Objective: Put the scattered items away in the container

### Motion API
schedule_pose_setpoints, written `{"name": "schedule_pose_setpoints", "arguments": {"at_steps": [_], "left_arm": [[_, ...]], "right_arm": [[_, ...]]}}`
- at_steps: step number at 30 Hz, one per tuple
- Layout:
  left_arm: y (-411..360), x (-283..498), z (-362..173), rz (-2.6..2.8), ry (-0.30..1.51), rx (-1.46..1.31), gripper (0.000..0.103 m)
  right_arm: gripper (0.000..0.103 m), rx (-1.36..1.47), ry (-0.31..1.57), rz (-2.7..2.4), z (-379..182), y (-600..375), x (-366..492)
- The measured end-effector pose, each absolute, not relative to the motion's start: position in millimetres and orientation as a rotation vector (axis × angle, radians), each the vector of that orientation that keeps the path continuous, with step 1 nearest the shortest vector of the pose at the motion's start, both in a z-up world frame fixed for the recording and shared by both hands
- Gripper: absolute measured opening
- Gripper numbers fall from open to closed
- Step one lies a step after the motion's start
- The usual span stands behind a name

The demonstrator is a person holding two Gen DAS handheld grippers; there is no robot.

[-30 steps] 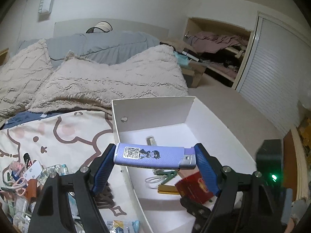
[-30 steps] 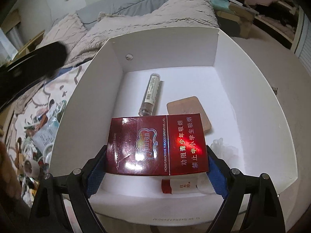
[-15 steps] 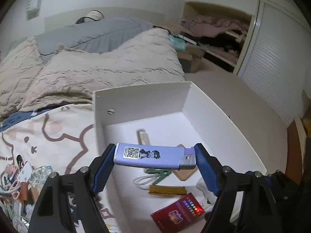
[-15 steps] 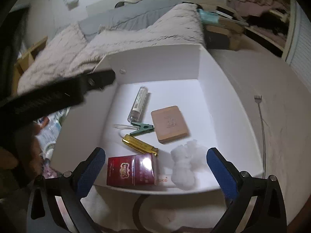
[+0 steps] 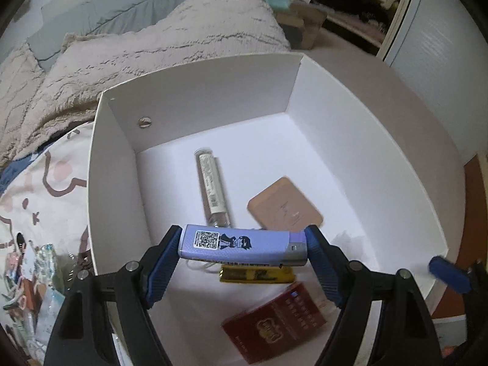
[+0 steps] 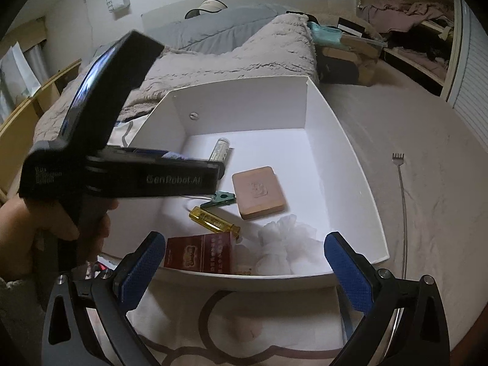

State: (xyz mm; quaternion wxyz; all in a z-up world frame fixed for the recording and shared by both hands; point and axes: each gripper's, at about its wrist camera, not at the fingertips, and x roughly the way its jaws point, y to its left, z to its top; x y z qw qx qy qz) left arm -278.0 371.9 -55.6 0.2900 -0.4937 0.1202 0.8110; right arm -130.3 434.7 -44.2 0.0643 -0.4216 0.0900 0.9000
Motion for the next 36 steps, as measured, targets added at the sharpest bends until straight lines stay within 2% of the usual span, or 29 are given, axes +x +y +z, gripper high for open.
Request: {"name": "schedule_pose_setpoints", "arguments": {"at_steps": [7,10,24,26,36], "left_arm": [[372,-271,-59,2.204,0.382,-1.303,0.081],[371,-272,-57,2.221,0.363,-1.297,0.092],[362,-249,-31,2.258,0.317,-1.151,0.095],[357,-244,-25,2.271,0.308,-1.11,0.103],[327,-228,3,2.355,0.264,-0.963,0.103]], "right_arm": [[0.103,-1.29,0.258,2.716,-48,434,-131],[0.103,-1.292,0.247,2.714,-48,432,-131],[0.103,-1.227,0.245,2.71,-41,435,-125],[0.103,-1.207,0.25,2.698,-39,438,-125],[0.103,-1.094,0.258,2.682,-32,447,-119]]}}
